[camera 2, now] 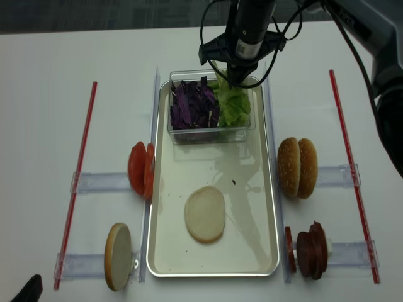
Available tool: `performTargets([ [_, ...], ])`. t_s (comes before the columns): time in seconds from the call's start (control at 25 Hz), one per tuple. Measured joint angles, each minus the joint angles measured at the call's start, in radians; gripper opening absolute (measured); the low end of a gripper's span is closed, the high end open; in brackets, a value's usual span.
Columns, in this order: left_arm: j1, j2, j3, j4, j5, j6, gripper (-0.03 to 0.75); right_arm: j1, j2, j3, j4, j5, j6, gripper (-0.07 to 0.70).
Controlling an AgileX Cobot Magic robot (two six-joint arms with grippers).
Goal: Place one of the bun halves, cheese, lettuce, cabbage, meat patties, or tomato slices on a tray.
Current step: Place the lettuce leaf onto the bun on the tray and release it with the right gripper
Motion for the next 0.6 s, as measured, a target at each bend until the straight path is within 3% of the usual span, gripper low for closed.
performTargets([
  [0.28, 0.0, 0.0, 0.0, 0.0, 0.0, 0.0, 0.457, 0.029, -0.091, 0.125, -0.007, 0.0, 0.0, 0.064],
  [0.6, 0.0, 0.0, 0.0, 0.0, 0.0, 0.0, 0.457, 0.193, -0.168, 0.238, 0.0, -0.015, 0.0, 0.064],
])
